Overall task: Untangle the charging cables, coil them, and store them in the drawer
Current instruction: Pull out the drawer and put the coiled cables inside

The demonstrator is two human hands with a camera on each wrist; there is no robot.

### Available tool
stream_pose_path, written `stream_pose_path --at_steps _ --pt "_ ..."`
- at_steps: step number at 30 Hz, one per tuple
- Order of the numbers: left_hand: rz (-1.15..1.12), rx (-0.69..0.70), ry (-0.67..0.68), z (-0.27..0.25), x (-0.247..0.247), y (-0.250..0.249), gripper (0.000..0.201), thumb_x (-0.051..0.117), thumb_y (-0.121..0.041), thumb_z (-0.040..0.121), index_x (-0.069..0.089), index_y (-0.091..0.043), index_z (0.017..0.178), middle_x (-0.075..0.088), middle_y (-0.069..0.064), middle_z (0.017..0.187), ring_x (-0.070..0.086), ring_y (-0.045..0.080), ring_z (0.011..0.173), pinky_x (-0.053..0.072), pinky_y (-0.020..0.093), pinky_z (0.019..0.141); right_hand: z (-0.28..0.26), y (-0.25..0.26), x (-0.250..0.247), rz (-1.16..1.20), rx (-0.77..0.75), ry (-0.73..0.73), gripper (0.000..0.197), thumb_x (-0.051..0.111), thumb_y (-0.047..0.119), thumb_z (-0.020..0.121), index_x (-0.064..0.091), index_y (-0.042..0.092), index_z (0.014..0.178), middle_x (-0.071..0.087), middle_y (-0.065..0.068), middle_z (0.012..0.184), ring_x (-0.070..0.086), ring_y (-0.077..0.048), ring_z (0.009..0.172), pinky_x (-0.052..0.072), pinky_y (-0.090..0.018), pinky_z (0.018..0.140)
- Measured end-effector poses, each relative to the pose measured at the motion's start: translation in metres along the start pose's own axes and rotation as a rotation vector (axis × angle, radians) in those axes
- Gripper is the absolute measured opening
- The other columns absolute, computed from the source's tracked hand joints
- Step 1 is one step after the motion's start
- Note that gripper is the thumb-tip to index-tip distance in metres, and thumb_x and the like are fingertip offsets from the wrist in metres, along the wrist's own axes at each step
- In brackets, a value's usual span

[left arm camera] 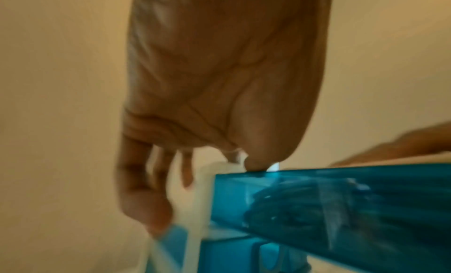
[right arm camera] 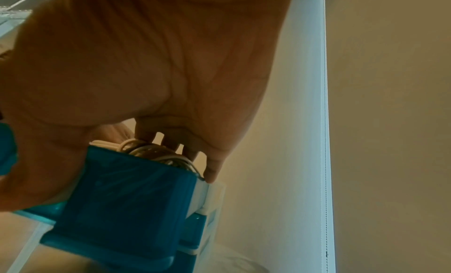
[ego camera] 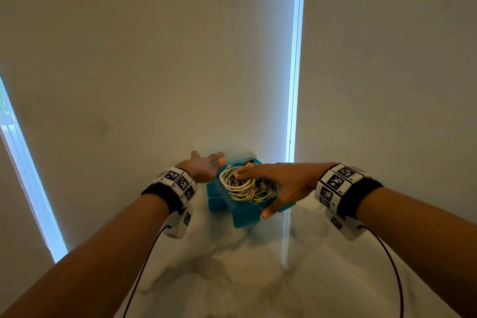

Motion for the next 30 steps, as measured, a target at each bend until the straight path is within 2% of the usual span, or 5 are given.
stream_pose_path --at_steps 4,11,17,24,30 --pt "0.363 0.042 -0.293 0.02 -0.013 -0.032 0.071 0.015 -0.075 0.105 0.059 -0.041 0.149 0.018 0.01 0.172 0.027 0.037 0.154 0.025 0.057 0.122 -0.003 -0.005 0.003 0.032 0.006 -0.024 0.106 0.088 0.054 0.084 0.026 0.038 0.168 0.03 0.011 0.173 0.038 -0.017 0.155 0.031 -0.043 0.13" --pt "0.147 0.212 -0.041 0.042 0.006 -0.025 0.06 0.01 -0.055 0.115 0.018 -0.034 0.171 0.015 0.0 0.179 0.019 0.025 0.164 0.014 0.052 0.133 0.009 0.005 0.001 -0.129 0.032 -0.098 0.1 0.077 0.064 0.09 0.022 0.037 0.169 0.031 0.004 0.173 0.03 -0.022 0.157 0.026 -0.05 0.13" --pt "0.087 0.283 0.044 0.036 0.001 -0.016 0.056 0.033 -0.045 0.116 0.02 -0.038 0.17 0.013 0.001 0.18 0.015 0.027 0.165 0.008 0.061 0.131 0.02 0.016 0.015 -0.215 0.005 -0.265 0.1 0.065 0.082 0.086 0.024 0.042 0.168 0.024 -0.001 0.169 0.023 -0.028 0.152 0.024 -0.053 0.128" --pt "-0.035 0.298 0.111 0.028 0.0 -0.008 0.055 0.042 -0.041 0.115 0.026 -0.041 0.168 0.014 0.001 0.18 0.013 0.03 0.165 0.008 0.061 0.132 0.01 0.015 0.013 -0.124 0.036 -0.308 0.095 0.075 0.064 0.091 0.029 0.034 0.168 0.024 -0.002 0.17 0.021 -0.026 0.154 0.03 -0.048 0.128" --pt "-0.003 0.321 0.067 0.011 -0.001 -0.008 0.055 0.043 -0.042 0.115 0.027 -0.042 0.167 0.017 0.0 0.179 0.019 0.031 0.163 0.014 0.054 0.133 0.005 0.018 0.026 -0.07 0.111 -0.47 0.081 0.083 0.068 0.08 0.055 0.022 0.141 0.062 0.002 0.133 0.06 -0.017 0.113 0.056 -0.037 0.099"
Point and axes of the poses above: each hand's wrist, its own z-axis towards the middle knuckle, its own x-axis out of the palm, y = z × x, the point moved 3 cm from there along z, towards the middle knuckle
